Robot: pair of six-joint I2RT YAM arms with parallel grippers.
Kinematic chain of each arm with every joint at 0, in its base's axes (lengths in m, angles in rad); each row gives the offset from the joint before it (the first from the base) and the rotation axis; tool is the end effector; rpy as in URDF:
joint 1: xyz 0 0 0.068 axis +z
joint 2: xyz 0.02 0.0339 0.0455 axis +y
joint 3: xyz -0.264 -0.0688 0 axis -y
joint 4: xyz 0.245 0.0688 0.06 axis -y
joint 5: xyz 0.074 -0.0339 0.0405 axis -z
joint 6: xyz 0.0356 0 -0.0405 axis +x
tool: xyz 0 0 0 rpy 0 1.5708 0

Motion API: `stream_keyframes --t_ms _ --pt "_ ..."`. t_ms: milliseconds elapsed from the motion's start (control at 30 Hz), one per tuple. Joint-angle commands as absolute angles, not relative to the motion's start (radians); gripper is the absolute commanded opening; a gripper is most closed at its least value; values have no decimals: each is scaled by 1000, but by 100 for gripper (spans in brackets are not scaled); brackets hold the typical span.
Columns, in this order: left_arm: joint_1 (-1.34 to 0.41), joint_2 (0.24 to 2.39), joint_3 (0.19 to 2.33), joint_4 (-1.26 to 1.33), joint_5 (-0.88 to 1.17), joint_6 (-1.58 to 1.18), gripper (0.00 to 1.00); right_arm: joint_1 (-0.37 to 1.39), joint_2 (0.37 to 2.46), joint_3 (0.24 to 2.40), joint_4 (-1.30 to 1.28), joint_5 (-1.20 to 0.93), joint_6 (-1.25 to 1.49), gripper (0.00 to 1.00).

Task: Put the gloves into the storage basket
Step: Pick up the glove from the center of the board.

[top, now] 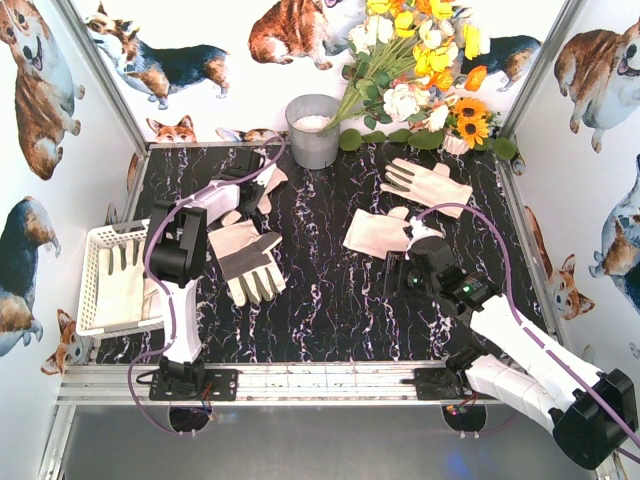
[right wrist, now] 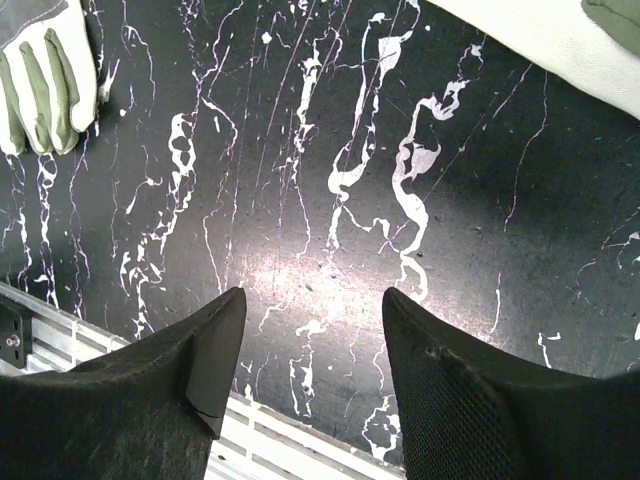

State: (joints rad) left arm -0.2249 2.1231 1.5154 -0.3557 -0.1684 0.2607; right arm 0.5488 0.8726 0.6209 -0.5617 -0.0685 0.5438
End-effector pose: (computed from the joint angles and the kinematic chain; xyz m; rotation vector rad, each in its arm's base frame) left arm 0.4460 -0.0959 0.1580 0.5430 2.4703 0.2275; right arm 0.1504 0.0948 0.2332 -0.0398 2.4659 0.5820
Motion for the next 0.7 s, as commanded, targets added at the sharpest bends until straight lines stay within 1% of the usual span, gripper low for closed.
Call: stream_keyframes --t_ms 0,100,200,267,367,467,667 --pt "-219 2006 1461 -350 -133 241 0 546 862 677 -526 -54 519 59" --pt "-219 1914 1437 -392 -76 215 0 546 876 697 -528 -68 489 59" --pt "-224 1881 1489 -523 38 174 0 546 877 694 -476 -98 454 59" --pt "-238 1852 1508 -581 78 140 0 546 883 697 -435 -155 425 60" --pt "-262 1789 1475 -607 119 89 0 546 905 732 -410 -251 369 60" --pt "-284 1726 1421 -625 194 32 0 546 921 782 -426 -302 336 60" --pt "-338 1607 1367 -718 329 -67 0 546 875 794 -391 -386 253 63"
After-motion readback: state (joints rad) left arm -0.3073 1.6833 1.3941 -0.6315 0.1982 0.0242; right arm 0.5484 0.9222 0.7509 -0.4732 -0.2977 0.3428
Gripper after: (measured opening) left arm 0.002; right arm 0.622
